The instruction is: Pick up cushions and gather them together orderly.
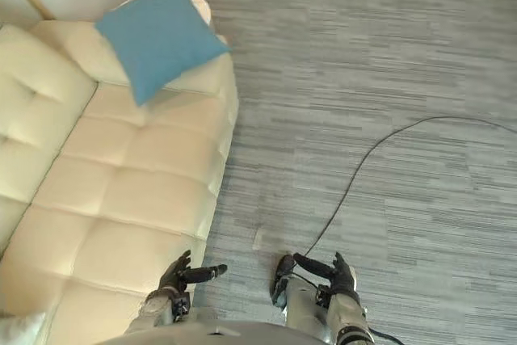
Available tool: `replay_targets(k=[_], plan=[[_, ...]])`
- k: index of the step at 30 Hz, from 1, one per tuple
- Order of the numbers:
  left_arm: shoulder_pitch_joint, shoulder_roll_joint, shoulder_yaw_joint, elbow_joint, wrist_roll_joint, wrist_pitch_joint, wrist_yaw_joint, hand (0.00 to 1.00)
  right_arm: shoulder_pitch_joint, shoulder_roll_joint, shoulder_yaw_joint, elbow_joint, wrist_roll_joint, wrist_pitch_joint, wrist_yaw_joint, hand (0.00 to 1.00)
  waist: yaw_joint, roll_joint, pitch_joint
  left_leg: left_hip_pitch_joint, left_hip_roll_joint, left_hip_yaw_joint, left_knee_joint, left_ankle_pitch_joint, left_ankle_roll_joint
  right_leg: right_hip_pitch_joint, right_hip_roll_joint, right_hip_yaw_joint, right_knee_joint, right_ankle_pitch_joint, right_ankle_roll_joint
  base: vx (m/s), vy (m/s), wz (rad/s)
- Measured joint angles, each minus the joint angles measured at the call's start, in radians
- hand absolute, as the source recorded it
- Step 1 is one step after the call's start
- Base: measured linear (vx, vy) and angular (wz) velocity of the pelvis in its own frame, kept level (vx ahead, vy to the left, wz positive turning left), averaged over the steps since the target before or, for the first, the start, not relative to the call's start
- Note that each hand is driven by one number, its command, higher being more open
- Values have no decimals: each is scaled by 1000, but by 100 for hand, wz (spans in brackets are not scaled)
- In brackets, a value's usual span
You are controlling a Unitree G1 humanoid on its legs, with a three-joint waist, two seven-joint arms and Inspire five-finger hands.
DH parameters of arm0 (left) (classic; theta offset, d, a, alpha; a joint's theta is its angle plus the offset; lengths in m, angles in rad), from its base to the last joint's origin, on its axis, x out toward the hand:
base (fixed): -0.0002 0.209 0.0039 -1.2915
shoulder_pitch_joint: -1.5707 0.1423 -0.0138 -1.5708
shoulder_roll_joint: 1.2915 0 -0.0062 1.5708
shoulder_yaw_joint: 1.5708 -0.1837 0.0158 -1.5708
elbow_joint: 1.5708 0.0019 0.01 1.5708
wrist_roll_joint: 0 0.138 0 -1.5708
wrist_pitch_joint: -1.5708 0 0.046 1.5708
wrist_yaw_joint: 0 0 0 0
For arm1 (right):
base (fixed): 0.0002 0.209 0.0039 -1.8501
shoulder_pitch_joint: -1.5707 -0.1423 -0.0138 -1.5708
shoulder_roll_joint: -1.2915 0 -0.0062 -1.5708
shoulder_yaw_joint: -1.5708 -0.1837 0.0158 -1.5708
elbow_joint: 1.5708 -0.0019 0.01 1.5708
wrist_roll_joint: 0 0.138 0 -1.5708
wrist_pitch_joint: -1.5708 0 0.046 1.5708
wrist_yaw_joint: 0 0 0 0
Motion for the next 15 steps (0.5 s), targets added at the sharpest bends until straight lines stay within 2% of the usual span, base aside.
replay_targets(k=[1,2,3,4,5,6,7,8,9,11,13,15], plan=[[-1,-6,-1,0,3,-1,-1,100,-4,-3,-2,0,0,-3,0,100,-1,5,3,1,-3,-22,-4,4,5,-1,8,10,0,-19,0,309,-220,-44],[-3,-24,-1,1,6,-3,0,100,-8,-16,-5,2,0,-2,-1,100,-7,26,5,9,6,-55,-2,10,7,-1,27,16,10,-44,-4,305,-221,-31],[-9,-37,-1,12,9,-4,-1,100,-4,-31,-19,13,-1,-2,-1,100,-19,45,-2,8,22,-82,31,21,-8,7,41,11,25,-84,-1,295,-207,-14],[-17,-38,-2,22,10,-3,-2,100,2,-30,-25,24,-2,-1,-1,100,-21,49,-2,-8,32,-97,92,22,-10,31,51,5,21,-106,5,215,-166,16],[-20,-37,-1,22,11,-5,-3,100,8,-31,-31,36,-6,2,0,100,-19,51,1,-55,46,-121,235,25,-31,79,67,-6,-12,-125,8,255,-227,32],[-20,-35,1,15,12,-5,-7,100,23,-34,-24,40,-8,5,-2,100,-18,63,8,-147,70,-150,472,71,-95,155,96,-24,-72,-127,9,284,-264,31],[-19,-35,5,11,12,-7,-10,100,28,-37,-22,39,-9,6,-2,100,-13,67,13,-199,85,-154,595,68,-113,194,112,-27,-100,-128,7,230,-201,22],[-17,-34,9,7,12,-8,-11,100,29,-38,-22,39,-8,8,-3,100,-9,67,18,-234,92,-152,667,52,-114,217,121,-29,-117,-130,5,249,-164,1],[-15,-31,14,-8,9,-11,-15,100,26,-36,-24,39,-7,10,-4,100,8,74,24,-360,83,-128,797,-19,-91,283,136,-27,-163,-135,4,208,-104,-4],[-20,-31,13,-27,10,-13,-14,100,21,-39,-23,39,-7,10,-4,100,20,64,32,-429,50,-91,741,-45,-57,315,133,-19,-188,-141,13,248,-34,-12],[-19,-37,8,-42,11,-18,-16,100,10,-39,-24,38,-7,10,-6,100,36,71,38,-458,-28,-73,351,-18,-28,360,117,-4,-207,-167,32,397,92,-18],[-20,-39,9,-43,12,-18,-16,100,9,-35,-25,37,-7,10,-8,100,42,70,40,-456,-62,-80,139,50,-18,381,102,2,-208,-185,40,310,104,-7]])
